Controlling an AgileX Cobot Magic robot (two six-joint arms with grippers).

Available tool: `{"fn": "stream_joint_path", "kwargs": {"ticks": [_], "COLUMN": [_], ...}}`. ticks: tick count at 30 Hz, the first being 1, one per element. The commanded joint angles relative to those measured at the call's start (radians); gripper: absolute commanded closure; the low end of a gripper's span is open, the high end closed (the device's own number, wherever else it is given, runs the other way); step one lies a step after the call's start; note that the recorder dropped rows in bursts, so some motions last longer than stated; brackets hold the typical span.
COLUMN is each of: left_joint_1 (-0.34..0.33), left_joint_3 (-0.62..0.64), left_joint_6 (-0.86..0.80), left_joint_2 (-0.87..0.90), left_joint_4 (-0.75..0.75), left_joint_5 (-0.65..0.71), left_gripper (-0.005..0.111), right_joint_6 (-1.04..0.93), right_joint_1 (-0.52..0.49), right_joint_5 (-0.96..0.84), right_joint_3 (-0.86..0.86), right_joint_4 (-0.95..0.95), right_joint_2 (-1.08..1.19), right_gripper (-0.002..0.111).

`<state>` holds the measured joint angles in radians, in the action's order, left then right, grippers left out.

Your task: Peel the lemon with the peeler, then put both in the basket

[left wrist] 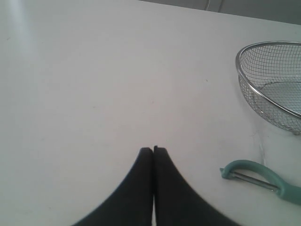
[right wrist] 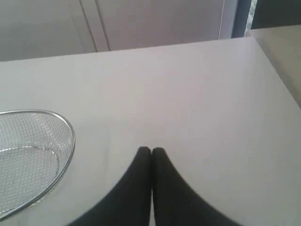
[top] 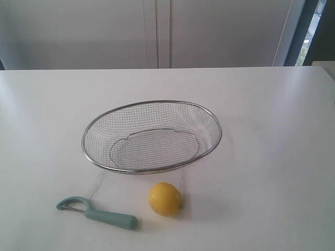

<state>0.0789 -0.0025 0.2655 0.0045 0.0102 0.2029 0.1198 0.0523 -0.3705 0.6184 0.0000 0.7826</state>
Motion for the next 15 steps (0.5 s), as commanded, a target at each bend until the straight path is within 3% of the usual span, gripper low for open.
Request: {"fn": "stream_joint_path", "kwargs": {"ticks": [1, 6, 15], "left_joint_1": [0.003, 0.003, 0.003], "left_joint_3": [0.003, 0.003, 0.003], "left_joint_6": [-0.003, -0.003, -0.003], "left_joint_2": [-0.005, -0.005, -0.005], "left_joint_4": [0.005, 0.005, 0.005], "left_joint_5": [-0.001, -0.001, -0.001], "left_gripper": [0.107, 0.107, 0.107], "right_joint_6": [-0.012, -0.12, -0.41], "right_joint_1": [-0.003, -0.001, -0.001], "right_joint_5": [-0.078, -0.207, -0.321], "right_joint_3": [0.039, 0.09, 0.117], "right_joint_4": [0.007, 0.035, 0.286], "right_joint_2": [0.013, 0.013, 0.023], "right_gripper": [0.108, 0.108, 0.108]}}
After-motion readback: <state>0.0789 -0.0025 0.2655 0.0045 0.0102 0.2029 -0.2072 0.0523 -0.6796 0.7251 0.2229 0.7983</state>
